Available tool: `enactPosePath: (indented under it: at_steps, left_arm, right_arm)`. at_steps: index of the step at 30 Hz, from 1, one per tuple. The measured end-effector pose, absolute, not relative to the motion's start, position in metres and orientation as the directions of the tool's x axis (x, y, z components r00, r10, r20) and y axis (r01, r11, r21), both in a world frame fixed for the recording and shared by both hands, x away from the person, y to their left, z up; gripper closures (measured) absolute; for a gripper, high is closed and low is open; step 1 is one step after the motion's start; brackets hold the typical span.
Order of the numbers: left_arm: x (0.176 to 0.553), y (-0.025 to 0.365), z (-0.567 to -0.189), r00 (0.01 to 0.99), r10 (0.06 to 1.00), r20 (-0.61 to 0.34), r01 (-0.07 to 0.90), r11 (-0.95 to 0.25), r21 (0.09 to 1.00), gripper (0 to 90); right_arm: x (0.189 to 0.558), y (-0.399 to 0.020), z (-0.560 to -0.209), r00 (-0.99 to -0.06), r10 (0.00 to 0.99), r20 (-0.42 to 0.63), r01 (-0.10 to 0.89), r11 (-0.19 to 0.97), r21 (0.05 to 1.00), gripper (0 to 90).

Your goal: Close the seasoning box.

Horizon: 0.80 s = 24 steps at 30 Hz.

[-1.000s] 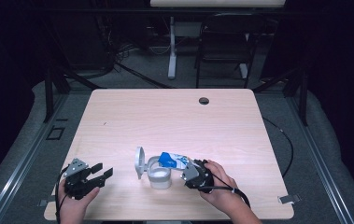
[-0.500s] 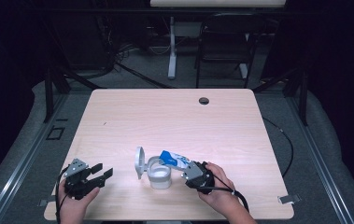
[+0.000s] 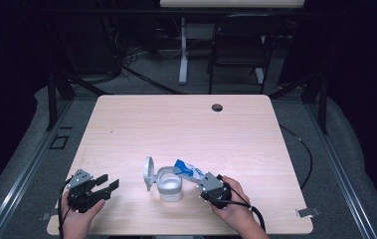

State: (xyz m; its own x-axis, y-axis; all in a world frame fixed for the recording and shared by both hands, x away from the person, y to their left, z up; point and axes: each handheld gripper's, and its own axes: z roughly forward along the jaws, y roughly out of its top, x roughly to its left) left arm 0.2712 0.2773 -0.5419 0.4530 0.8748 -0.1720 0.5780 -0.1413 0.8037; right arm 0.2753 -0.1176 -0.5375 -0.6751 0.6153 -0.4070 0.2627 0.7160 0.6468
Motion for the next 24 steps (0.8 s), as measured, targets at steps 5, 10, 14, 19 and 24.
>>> enactPosePath:
  at_steps: [5, 10, 14, 19, 24]
  left_arm:
    - [0.271, 0.279, -0.542, 0.452, 0.875, -0.173, 0.579, -0.14, 0.803, 47.1]
    - [0.272, 0.279, -0.542, 0.451, 0.875, -0.176, 0.581, -0.137, 0.802, 47.1]
    - [0.271, 0.28, -0.542, 0.449, 0.876, -0.178, 0.588, -0.139, 0.797, 47.2]
    - [0.272, 0.28, -0.542, 0.45, 0.875, -0.177, 0.588, -0.141, 0.797, 47.1]
    - [0.272, 0.281, -0.542, 0.446, 0.876, -0.182, 0.581, -0.128, 0.804, 47.1]
  right_arm:
    - [0.276, -0.119, -0.538, -0.669, 0.645, -0.368, 0.284, 0.68, 0.676, 68.8]
    - [0.277, -0.124, -0.539, -0.665, 0.68, -0.308, 0.309, 0.627, 0.715, 68.8]
    - [0.278, -0.126, -0.538, -0.659, 0.701, -0.273, 0.324, 0.592, 0.738, 68.9]
    - [0.28, -0.129, -0.538, -0.649, 0.725, -0.229, 0.343, 0.548, 0.763, 68.8]
    - [0.283, -0.133, -0.539, -0.633, 0.751, -0.19, 0.361, 0.503, 0.786, 68.8]
